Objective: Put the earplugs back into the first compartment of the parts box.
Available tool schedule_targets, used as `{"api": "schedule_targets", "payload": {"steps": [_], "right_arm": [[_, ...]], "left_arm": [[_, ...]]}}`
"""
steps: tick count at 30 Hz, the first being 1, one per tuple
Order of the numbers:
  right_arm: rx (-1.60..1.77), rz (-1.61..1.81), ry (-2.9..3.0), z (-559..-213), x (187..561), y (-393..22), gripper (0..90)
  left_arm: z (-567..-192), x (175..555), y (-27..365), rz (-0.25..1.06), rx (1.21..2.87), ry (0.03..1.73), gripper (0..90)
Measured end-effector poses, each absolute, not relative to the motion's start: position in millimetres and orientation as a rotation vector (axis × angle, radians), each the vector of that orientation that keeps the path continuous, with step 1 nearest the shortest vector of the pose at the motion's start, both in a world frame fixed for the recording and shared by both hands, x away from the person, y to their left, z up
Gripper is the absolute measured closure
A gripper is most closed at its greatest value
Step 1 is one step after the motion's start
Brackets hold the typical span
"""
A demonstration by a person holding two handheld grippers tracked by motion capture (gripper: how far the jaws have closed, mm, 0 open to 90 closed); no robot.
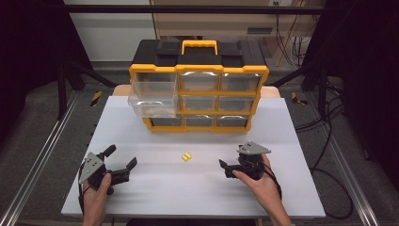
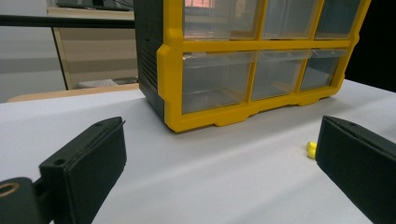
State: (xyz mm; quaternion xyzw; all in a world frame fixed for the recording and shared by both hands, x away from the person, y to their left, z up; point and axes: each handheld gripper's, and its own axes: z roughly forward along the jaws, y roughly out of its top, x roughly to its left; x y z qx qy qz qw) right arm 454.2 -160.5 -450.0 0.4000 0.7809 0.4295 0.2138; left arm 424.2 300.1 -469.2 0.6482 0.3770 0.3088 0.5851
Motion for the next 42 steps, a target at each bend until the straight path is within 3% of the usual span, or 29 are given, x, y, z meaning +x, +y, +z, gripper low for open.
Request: {"api": "schedule_targets", "payload": {"steps": [32,38,39,42], "right_arm": [[1.051,1.024,2.483,-451,501,-70,16.4],[1.048,1.012,2.502,-453,504,-60,23.7],[1.06,1.022,2.502,-454,505,-57,29.6],[1.073,1.037,2.496,-455,507,-55,34.7]], "left_arm": [[-470,425,297,0.708,1.522,0.857,1.6],[-469,425,295,0.703,1.528,0.848,1.6],[-470,425,294,0.703,1.539,0.842,1.6],[-470,426,293,0.701,1.541,0.839,1.6]]}}
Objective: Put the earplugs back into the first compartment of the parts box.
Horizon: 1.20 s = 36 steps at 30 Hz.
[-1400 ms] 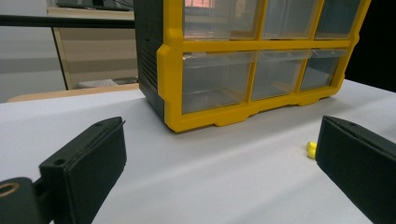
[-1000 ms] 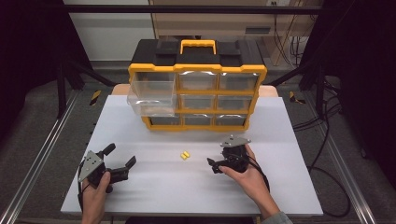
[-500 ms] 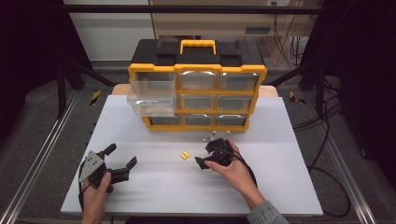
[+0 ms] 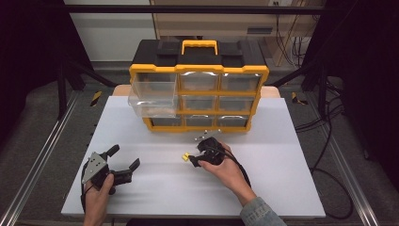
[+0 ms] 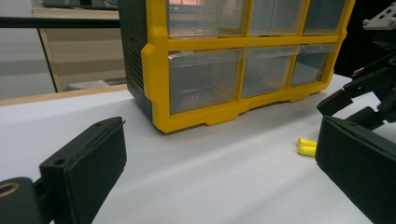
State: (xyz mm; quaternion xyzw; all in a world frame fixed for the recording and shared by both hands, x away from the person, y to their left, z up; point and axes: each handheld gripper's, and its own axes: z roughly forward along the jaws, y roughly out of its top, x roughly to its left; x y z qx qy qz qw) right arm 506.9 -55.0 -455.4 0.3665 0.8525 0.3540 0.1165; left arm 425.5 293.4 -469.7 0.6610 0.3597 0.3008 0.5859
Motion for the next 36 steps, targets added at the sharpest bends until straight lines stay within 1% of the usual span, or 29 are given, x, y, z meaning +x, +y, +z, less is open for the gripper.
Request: {"api": "schedule_targets", "payload": {"steps": [1,3,8,14,21,25,31,36], "right_arm": [[1.082,1.047,2.495,-456,508,-53,40.6],[1.089,1.06,2.496,-457,510,-51,46.6],[1.072,1.092,2.508,-460,511,-44,59.1],[1.088,1.113,2.516,-464,513,-37,69.9],[1.123,1.1,2.526,-470,518,-34,76.4],[1.139,1.137,2.537,-473,522,-36,77.2],[1.187,1.172,2.558,-474,524,-38,82.6],[1.182,1.203,2.51,-467,521,-44,83.0]], "left_arm": [[-470,425,294,0.702,1.542,0.839,1.6],[-470,425,294,0.7,1.54,0.84,1.6],[-470,426,293,0.696,1.542,0.838,1.7],[-470,426,292,0.693,1.546,0.832,1.7],[-470,426,292,0.692,1.545,0.834,1.7],[-470,426,291,0.689,1.551,0.831,1.7],[-470,426,291,0.689,1.553,0.83,1.7],[-470,426,292,0.688,1.55,0.833,1.7]]}}
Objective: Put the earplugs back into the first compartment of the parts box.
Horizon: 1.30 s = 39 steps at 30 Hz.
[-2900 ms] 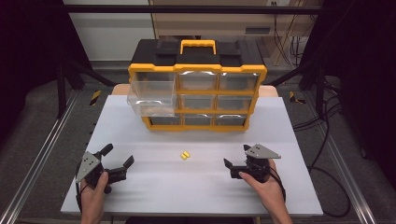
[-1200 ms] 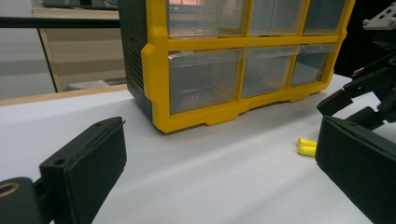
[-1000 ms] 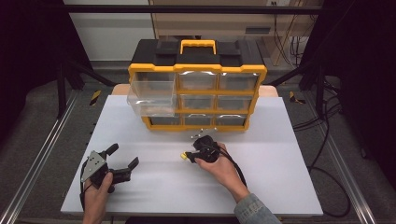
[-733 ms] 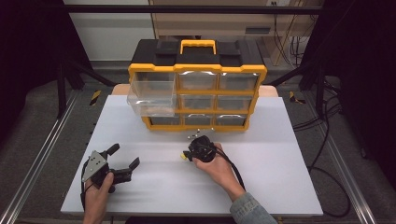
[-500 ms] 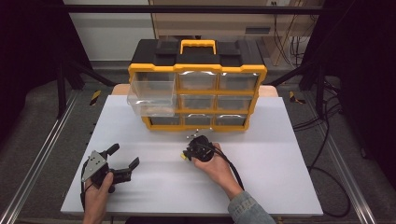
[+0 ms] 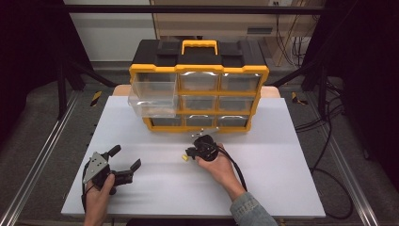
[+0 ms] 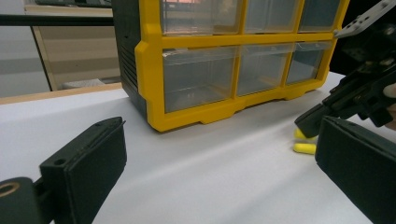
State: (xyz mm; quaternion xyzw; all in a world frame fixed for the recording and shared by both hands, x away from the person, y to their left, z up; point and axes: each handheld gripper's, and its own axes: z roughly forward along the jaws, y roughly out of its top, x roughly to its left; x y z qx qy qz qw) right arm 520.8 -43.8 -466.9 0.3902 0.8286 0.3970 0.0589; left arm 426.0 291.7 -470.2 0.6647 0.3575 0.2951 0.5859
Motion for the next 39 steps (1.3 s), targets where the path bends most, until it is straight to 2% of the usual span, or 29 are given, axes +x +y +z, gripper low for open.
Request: {"api": "schedule_targets", "payload": {"steps": [12,22,39], "right_arm": [[1.038,1.308,2.318,-418,495,-62,83.2],[0.965,1.414,2.14,-358,479,-77,83.5],[0.85,1.544,1.936,-271,481,-69,83.5]], "left_arm": [[-470,426,292,0.696,1.55,0.837,1.7],[-471,426,293,0.694,1.551,0.844,1.7],[-471,426,294,0.691,1.546,0.843,1.8]]}}
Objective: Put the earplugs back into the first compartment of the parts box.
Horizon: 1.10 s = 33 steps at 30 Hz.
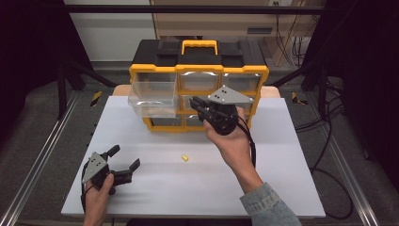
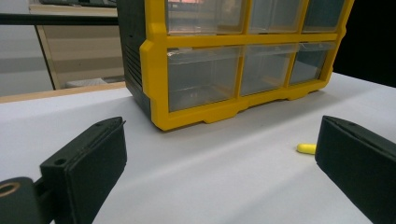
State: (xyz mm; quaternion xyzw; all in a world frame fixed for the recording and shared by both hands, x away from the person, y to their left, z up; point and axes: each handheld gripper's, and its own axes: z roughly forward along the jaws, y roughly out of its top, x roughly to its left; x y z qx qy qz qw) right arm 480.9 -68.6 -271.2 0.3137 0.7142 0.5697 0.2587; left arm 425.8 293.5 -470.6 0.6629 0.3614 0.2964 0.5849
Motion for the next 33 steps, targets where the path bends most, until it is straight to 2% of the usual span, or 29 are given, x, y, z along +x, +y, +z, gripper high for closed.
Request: {"api": "schedule_targets", "payload": {"steps": [12,33], "right_arm": [[0.78,1.632,1.868,-238,485,-52,83.4],[0.735,1.659,1.902,-224,507,-13,82.4]], "left_arm": [[-471,426,293,0.69,1.552,0.839,1.9],[-470,426,292,0.687,1.554,0.834,1.9]]}}
